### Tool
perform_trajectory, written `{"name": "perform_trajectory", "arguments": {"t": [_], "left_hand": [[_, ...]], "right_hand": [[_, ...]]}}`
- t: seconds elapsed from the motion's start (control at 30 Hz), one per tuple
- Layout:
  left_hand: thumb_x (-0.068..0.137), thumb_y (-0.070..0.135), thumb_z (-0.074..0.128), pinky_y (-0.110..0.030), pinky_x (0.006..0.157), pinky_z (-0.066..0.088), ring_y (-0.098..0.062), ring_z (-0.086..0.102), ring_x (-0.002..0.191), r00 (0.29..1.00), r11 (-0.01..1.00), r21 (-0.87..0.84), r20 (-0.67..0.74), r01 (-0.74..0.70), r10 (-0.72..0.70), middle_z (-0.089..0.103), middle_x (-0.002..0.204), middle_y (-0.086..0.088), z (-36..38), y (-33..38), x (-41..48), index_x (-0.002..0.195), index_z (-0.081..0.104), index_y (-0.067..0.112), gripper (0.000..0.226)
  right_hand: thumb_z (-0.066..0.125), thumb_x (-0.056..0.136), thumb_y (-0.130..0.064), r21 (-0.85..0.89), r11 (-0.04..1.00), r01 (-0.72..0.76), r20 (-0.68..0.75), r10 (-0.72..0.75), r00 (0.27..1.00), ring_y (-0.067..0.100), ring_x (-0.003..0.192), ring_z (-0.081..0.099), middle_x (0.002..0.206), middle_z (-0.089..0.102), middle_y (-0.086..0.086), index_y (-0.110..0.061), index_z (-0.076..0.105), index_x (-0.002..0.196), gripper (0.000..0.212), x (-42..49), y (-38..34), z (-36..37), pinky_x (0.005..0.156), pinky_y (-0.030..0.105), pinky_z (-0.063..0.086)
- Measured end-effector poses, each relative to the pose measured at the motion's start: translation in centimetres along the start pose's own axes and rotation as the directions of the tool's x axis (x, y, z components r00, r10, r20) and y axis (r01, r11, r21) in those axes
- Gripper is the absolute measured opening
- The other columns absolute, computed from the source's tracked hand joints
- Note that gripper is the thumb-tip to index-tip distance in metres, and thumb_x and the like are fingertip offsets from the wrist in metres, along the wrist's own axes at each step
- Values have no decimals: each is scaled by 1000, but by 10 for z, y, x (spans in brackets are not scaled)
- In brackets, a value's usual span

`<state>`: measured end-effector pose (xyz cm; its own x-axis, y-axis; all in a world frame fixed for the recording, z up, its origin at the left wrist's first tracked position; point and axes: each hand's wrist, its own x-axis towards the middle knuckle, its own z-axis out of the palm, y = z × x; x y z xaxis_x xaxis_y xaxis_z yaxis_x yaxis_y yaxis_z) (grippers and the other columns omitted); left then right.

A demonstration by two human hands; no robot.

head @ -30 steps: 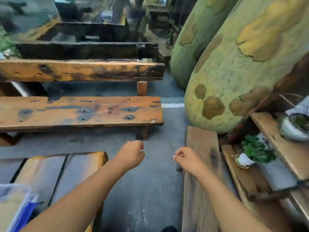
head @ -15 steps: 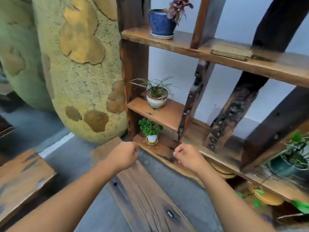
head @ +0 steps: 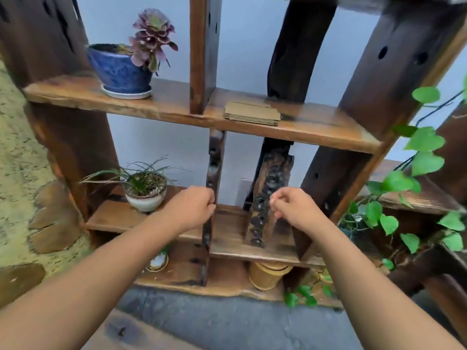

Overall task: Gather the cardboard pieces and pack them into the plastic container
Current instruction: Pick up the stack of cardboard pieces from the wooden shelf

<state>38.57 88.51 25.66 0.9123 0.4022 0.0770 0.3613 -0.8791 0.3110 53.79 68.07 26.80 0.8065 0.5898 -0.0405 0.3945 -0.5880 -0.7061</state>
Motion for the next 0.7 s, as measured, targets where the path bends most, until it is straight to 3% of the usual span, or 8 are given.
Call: {"name": "perform_trajectory", "arguments": {"t": [0.17,0.3,0.4,0.47,0.6,0.7], "left_hand": [[90,28,55,-40,85,54,-32,64,100,988,993,7,-104,-117,117,71,105,-11,-43,11,65,103,68,14,23],[90,26,56,-37,84,51,-31,63,101,971,987,13,-182,-158,158,72,106,-11,-82,23,106,103,70,13,23],[91,28,57,-37,86,51,-29,64,99,955,986,-7,-250,-165,158,71,106,-11,-109,29,134,106,69,13,24],[92,29,57,-34,86,49,-28,63,102,953,987,-57,-272,-153,132,69,112,-11,-123,31,153,115,65,12,29],[93,36,56,-34,81,44,-30,60,106,976,996,-47,-209,-80,69,63,122,-14,-134,28,185,128,52,9,45],[94,47,50,-34,75,39,-30,57,102,992,1000,-20,-125,1,-3,60,126,-18,-132,29,202,131,47,4,57]], "right_hand": [[58,90,-23,-65,996,54,-141,-63,988,12,70,71,80,74,2,-19,65,91,9,33,-46,-38,78,34,56],[60,90,-26,-134,986,99,-193,-124,973,14,73,67,77,70,1,-19,65,96,11,59,-78,-63,63,30,49],[60,89,-27,-151,983,105,-223,-137,965,25,88,67,94,69,6,-16,66,100,16,87,-100,-77,81,44,56],[60,88,-26,-140,986,87,-246,-120,962,27,85,67,96,68,7,-14,67,99,18,109,-113,-88,83,48,58],[58,86,-28,-142,990,16,-233,-49,971,35,86,67,97,70,21,-2,68,100,31,144,-124,-99,79,51,58],[58,87,-35,-198,978,-70,-189,32,981,32,85,64,103,65,15,-3,58,102,35,162,-120,-94,68,41,58]]}}
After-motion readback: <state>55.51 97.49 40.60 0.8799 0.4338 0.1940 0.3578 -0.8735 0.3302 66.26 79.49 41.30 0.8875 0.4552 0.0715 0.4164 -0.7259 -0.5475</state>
